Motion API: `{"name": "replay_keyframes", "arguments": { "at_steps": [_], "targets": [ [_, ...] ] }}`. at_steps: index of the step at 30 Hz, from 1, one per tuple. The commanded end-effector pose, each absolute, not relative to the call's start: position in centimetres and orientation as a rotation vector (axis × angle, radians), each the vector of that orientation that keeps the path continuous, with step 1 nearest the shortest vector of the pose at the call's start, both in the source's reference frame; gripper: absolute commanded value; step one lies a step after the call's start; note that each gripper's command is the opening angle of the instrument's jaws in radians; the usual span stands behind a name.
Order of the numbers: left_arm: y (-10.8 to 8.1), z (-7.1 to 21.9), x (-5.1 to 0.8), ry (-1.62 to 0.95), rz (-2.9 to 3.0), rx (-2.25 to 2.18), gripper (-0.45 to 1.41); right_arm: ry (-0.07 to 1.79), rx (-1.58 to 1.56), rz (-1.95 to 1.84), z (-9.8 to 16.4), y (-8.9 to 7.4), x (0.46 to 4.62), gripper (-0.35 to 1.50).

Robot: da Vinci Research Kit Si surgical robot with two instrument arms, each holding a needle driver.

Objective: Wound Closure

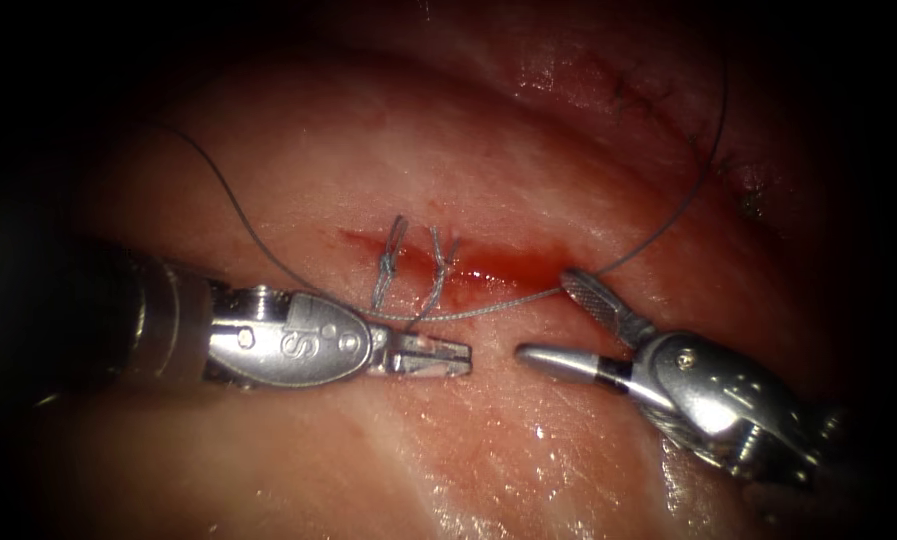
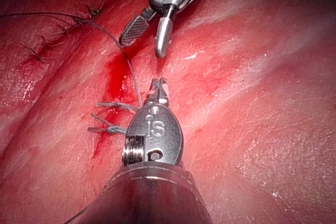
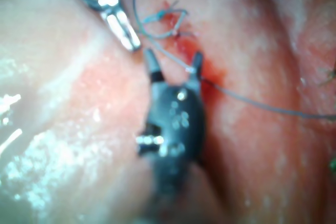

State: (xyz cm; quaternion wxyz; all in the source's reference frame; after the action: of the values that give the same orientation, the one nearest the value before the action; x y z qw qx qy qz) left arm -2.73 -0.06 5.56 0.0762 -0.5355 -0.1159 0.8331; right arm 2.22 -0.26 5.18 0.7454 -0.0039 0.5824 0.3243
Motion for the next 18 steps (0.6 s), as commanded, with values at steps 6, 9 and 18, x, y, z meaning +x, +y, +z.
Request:
{"name": "replay_keyframes", "arguments": {
  "at_steps": [6,9,18],
  "targets": [
    [0.06,5.54,-2.71,-0.375,2.373,-1.722,-0.45,1.282,0.021,0.478,5.32,-0.22,2.47,1.41],
    [0.16,5.5,-2.66,-0.382,2.318,-1.739,-0.45,1.284,0.018,0.416,5.36,-0.16,2.52,1.36],
    [0.33,5.52,-2.65,-0.464,2.225,-1.747,-0.45,1.218,-0.032,0.262,5.47,-0.13,2.77,1.33]
  ]
}}
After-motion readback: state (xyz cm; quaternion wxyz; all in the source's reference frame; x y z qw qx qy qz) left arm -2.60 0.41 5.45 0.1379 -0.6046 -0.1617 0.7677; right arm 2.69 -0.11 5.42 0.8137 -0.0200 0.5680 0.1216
